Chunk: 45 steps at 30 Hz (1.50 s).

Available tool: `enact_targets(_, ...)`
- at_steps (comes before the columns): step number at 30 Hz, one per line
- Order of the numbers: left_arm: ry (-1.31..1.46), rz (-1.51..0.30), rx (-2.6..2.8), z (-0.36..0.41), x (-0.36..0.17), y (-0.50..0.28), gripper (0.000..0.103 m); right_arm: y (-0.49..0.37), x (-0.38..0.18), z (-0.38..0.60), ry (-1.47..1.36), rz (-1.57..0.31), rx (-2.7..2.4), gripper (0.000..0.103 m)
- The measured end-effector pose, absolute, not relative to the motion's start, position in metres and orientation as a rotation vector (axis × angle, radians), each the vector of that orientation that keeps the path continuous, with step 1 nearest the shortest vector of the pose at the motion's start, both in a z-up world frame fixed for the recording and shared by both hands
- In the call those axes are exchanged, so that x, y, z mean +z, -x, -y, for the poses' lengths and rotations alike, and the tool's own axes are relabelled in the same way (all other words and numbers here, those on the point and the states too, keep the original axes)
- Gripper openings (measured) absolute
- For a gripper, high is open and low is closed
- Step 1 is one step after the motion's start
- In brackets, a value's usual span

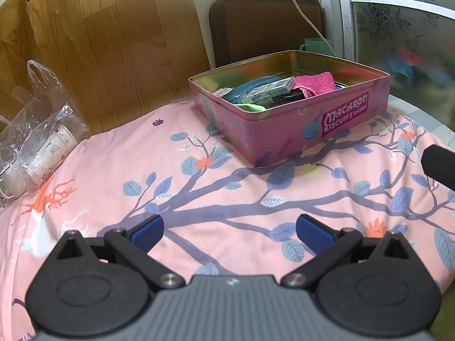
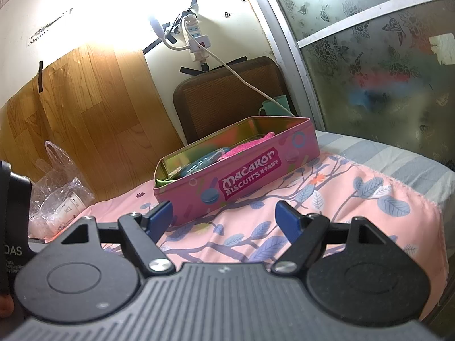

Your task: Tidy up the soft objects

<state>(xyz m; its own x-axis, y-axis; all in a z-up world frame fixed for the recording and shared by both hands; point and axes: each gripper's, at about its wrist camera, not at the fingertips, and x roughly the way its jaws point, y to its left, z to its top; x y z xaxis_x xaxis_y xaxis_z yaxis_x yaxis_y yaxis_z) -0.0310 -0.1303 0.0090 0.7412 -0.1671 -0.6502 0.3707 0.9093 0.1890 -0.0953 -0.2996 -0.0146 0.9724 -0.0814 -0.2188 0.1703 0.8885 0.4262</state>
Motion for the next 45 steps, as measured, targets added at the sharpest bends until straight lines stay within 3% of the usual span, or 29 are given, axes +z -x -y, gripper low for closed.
enact_targets(45, -0.333, -0.665, -0.305, 0.1350, 0.0087, 0.0322, 0.103, 0.0940, -0.0157, 0.3017, -0.459, -0.199, -0.126, 0.082)
